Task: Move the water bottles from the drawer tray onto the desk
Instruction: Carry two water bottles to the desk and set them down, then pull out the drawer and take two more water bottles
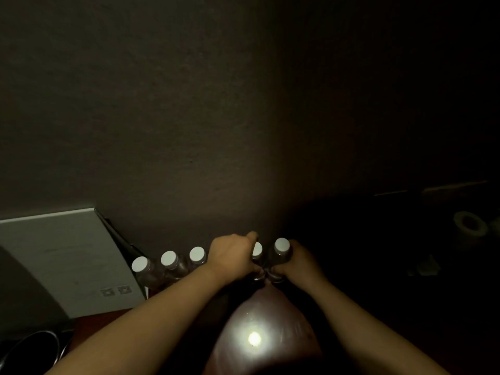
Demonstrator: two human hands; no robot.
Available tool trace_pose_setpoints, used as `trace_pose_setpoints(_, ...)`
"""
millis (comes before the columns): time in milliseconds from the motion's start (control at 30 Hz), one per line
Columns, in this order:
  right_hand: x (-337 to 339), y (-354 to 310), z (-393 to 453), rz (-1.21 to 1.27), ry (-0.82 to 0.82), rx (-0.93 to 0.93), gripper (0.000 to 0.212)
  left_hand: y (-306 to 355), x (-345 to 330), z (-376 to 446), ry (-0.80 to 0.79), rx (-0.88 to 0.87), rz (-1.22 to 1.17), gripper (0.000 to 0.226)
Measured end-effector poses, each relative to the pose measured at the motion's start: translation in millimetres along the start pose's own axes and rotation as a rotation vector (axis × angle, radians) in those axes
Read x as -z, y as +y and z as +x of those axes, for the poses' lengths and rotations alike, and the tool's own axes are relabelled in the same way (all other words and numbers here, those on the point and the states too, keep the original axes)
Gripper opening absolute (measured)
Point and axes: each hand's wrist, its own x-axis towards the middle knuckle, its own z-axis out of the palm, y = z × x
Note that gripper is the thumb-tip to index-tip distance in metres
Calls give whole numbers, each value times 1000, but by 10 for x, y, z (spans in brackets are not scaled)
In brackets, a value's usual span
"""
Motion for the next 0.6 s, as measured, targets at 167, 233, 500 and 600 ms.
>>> trace_pose_setpoints(167,-25,22,60,-2,-15,-1,61,25,0,-19,-11,-16,-3,71)
trace_pose_setpoints(233,-30,3,45,4,-2,14,76,30,13,-34,-22,-23,-5,73)
trace_pose_setpoints(500,260,-255,-334,-123,51,60,74,83,322,-235,21,-51,-50,79)
trace_pose_setpoints(600,390,-407,-531,-250,88,132,68,109,496,-426,63,-55,-45,65)
